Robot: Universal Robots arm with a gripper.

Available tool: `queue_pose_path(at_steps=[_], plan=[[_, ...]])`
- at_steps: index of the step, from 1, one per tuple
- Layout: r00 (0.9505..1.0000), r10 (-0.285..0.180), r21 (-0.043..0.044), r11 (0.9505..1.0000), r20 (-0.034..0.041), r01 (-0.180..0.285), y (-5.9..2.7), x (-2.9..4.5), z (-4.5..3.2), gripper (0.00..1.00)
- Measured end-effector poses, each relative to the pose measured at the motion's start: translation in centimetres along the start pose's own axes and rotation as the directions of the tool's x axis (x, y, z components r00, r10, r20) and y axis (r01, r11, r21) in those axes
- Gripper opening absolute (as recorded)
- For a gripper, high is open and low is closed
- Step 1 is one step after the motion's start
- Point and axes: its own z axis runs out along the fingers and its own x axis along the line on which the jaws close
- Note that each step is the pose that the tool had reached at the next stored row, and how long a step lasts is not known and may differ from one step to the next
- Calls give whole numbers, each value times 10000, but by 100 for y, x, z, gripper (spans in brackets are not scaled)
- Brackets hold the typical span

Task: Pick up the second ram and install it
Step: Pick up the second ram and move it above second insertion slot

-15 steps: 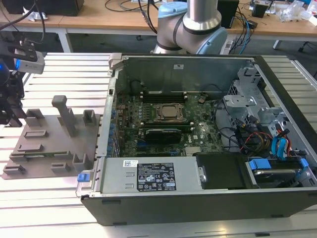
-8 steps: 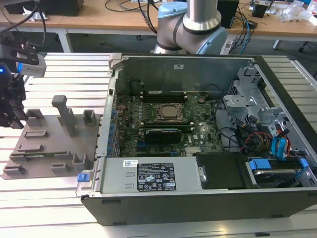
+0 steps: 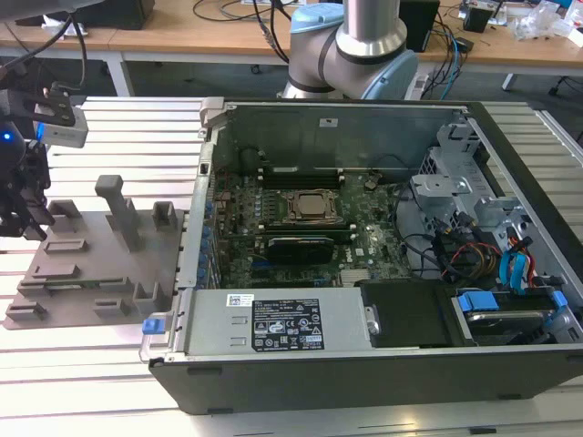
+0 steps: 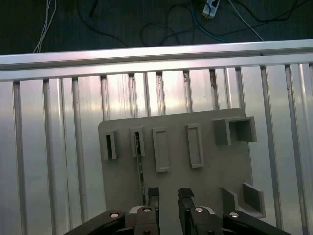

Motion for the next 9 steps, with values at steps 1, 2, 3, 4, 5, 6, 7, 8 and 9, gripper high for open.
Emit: queue_pose_path(at_steps=[1,2,3,4,5,6,7,8,9], plan=[[10000,0,0,10000,0,0,-1,1,10,30],[10000,0,0,10000,0,0,-1,1,17,30],[10000,0,0,10000,0,0,-1,2,23,30],[10000,0,-1,10000,-1,0,-2,2,35,30],[10000,0,0,10000,0,0,-3,3,48,30],[10000,0,0,10000,0,0,-3,3,57,30],[10000,0,-1,10000,0,0,-3,4,65,30],[10000,0,0,10000,0,0,-5,5,88,30],[10000,1,-1,10000,-1,-1,-6,7,115,30]])
